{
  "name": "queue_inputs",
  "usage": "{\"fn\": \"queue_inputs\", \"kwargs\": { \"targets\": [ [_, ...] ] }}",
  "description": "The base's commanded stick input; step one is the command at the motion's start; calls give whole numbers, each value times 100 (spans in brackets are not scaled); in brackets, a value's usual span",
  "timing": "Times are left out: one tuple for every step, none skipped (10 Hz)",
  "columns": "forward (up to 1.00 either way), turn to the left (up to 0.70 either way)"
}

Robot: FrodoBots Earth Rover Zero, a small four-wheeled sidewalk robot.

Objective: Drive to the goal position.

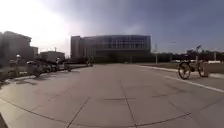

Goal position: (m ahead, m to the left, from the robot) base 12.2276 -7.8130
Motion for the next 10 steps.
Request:
{"fn": "queue_inputs", "kwargs": {
  "targets": [
    [100, 1],
    [100, 1],
    [100, 1],
    [100, 1],
    [100, 1],
    [100, 1],
    [100, 1],
    [100, 1],
    [100, 1],
    [100, 1]
  ]
}}
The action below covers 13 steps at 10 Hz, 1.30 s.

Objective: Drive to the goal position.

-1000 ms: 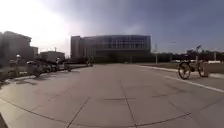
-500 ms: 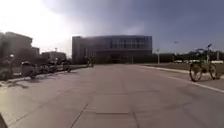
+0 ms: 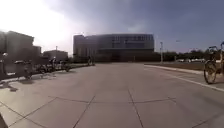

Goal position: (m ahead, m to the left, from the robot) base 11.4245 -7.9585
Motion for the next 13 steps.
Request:
{"fn": "queue_inputs", "kwargs": {
  "targets": [
    [100, 1],
    [100, 1],
    [100, -3],
    [100, -11],
    [100, -15],
    [100, -15],
    [100, -12],
    [100, 1],
    [100, 1],
    [100, 1],
    [100, 1],
    [100, 1],
    [100, 1]
  ]
}}
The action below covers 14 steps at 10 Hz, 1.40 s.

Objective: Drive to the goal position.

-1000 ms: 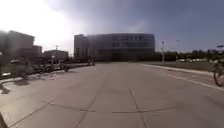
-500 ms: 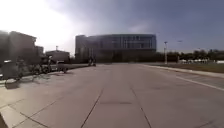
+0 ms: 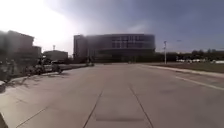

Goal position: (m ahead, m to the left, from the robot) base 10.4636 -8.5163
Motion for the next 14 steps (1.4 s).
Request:
{"fn": "queue_inputs", "kwargs": {
  "targets": [
    [100, 1],
    [100, 1],
    [100, 1],
    [100, 1],
    [100, 1],
    [100, 1],
    [100, 1],
    [100, 1],
    [100, 1],
    [100, 1],
    [100, 1],
    [100, 1],
    [100, 1],
    [100, 1]
  ]
}}
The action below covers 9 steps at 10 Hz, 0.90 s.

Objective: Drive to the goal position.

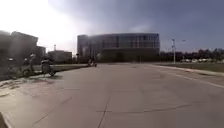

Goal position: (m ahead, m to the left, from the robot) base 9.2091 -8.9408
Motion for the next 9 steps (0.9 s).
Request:
{"fn": "queue_inputs", "kwargs": {
  "targets": [
    [100, 1],
    [100, 1],
    [100, 1],
    [100, 1],
    [100, 1],
    [100, 1],
    [100, 1],
    [100, 1],
    [100, 1]
  ]
}}
